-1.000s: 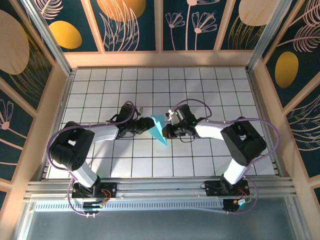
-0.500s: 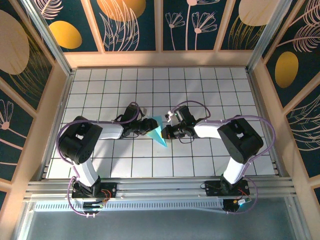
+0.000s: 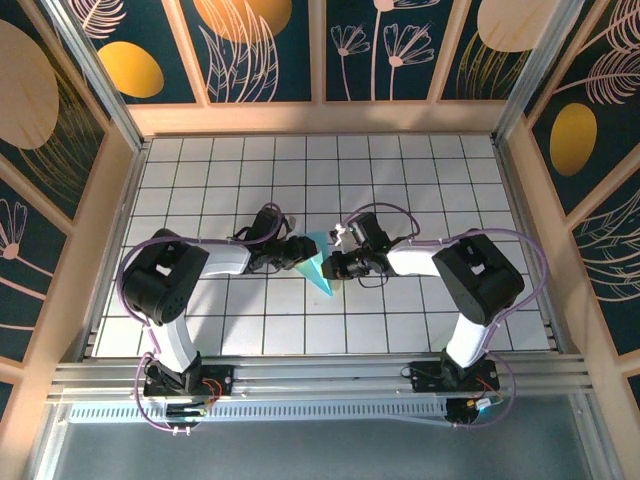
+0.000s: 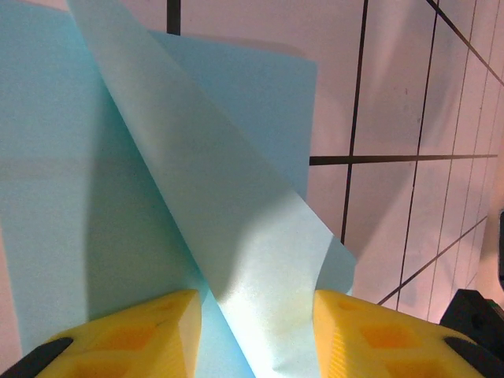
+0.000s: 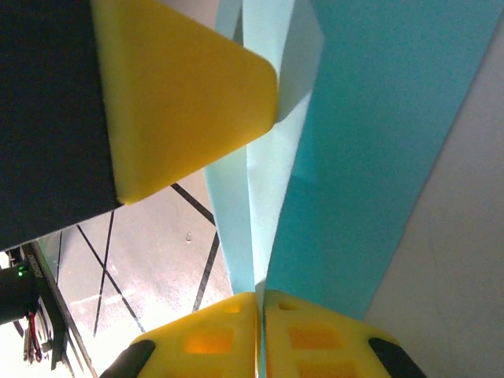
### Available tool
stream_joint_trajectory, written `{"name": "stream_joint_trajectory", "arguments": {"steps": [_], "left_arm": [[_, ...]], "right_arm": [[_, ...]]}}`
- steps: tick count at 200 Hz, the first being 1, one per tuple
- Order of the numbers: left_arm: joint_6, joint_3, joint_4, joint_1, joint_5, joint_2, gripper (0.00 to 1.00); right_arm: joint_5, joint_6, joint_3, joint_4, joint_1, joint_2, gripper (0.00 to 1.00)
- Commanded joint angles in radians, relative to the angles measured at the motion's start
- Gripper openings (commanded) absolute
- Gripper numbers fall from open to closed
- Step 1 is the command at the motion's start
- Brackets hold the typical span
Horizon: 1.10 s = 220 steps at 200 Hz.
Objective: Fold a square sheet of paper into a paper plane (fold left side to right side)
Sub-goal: Fourth fold the wing at the center of the table.
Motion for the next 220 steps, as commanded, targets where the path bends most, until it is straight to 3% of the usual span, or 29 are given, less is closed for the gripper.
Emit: {"name": "stream_joint_trajectory", "arguments": {"steps": [1, 52, 85, 121, 220], "left_arm": [[0.029, 0.01, -0.062, -0.003, -0.042, 0.041, 0.41], [0.045, 0.019, -0.088, -0.002, -0.059, 0.052, 0.39], [0.047, 0.022, -0.092, -0.003, -0.063, 0.053, 0.39], [0.047, 0.021, -0.088, -0.003, -0.063, 0.051, 0.39], [0.048, 0.026, -0.083, -0.004, -0.057, 0.056, 0.39]], "right_arm": [[-0.029, 0.01, -0.008, 0.014, -0.01, 0.013, 0.13], [-0.057, 0.002, -0.001, -0.019, -0.045, -0.059, 0.26], [-0.146, 0.023, -0.024, 0.033, -0.095, -0.092, 0.33], [-0.191, -0.014, 0.044, -0.045, -0.128, -0.023, 0.33], [-0.202, -0.013, 0.104, -0.03, -0.106, 0.081, 0.33]]}}
